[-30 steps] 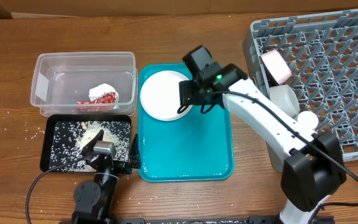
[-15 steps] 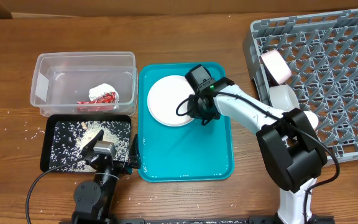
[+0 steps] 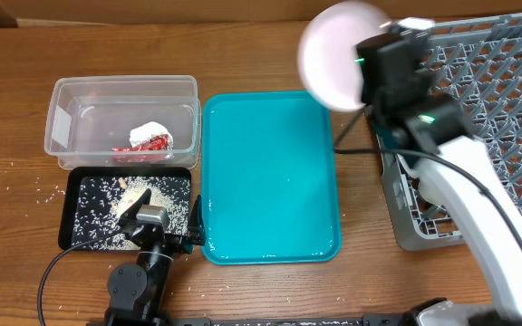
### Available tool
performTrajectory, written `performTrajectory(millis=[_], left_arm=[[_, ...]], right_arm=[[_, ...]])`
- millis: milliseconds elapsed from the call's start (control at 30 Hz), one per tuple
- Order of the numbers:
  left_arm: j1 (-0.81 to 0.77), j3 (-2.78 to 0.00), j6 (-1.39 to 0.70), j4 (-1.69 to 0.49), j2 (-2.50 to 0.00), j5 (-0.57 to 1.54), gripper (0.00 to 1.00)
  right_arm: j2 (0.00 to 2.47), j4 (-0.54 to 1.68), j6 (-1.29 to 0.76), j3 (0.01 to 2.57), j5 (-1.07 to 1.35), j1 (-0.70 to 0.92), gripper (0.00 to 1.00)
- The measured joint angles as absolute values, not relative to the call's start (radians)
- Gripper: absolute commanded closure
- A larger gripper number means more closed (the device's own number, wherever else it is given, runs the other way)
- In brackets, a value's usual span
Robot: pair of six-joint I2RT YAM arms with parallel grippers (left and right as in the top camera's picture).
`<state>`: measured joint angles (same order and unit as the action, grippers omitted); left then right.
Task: Sort waste into correct bins and load items into the dishwasher
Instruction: 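Grasp the white plate edge with the right gripper and lift it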
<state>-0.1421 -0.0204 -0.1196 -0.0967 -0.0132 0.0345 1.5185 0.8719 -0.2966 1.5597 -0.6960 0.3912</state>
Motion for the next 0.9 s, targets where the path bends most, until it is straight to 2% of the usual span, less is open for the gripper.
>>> performTrajectory(millis=[100,233,467,700,733,800,833,900], left_arm=[[-0.142,-0.02,-0.12,-0.097,-0.013,0.035,0.0],[-0.142,-0.02,-0.12,-0.097,-0.013,0.035,0.0],[-0.142,-0.02,-0.12,-0.097,-0.013,0.035,0.0],[-0.142,-0.02,-0.12,-0.097,-0.013,0.035,0.0],[-0.142,-0.02,-0.12,-0.097,-0.013,0.035,0.0],[-0.142,-0.02,-0.12,-0.097,-0.013,0.035,0.0],[-0.142,-0.02,-0.12,-0.097,-0.013,0.035,0.0],[-0.142,-0.02,-0.12,-0.097,-0.013,0.035,0.0]], right_arm=[[1.504,0.873,-0.203,1.565,-0.954,0.336,0.96],[1.583,0.871,-0.155,1.56,-1.102,0.243,0.96],[1.697,0.824,-0.111,1.556,-1.174,0.114,0.96],[1.822,0.803,-0.035,1.551,-1.148,0.073,0.96],[1.825,0.802,-0.03,1.547,-1.139,0.073,0.92],[1.826,0.801,-0.021,1.544,-1.127,0.073,0.76],[1.826,0.794,-0.025,1.544,-1.124,0.073,0.55],[1.826,0.795,-0.019,1.544,-1.119,0.073,0.48]])
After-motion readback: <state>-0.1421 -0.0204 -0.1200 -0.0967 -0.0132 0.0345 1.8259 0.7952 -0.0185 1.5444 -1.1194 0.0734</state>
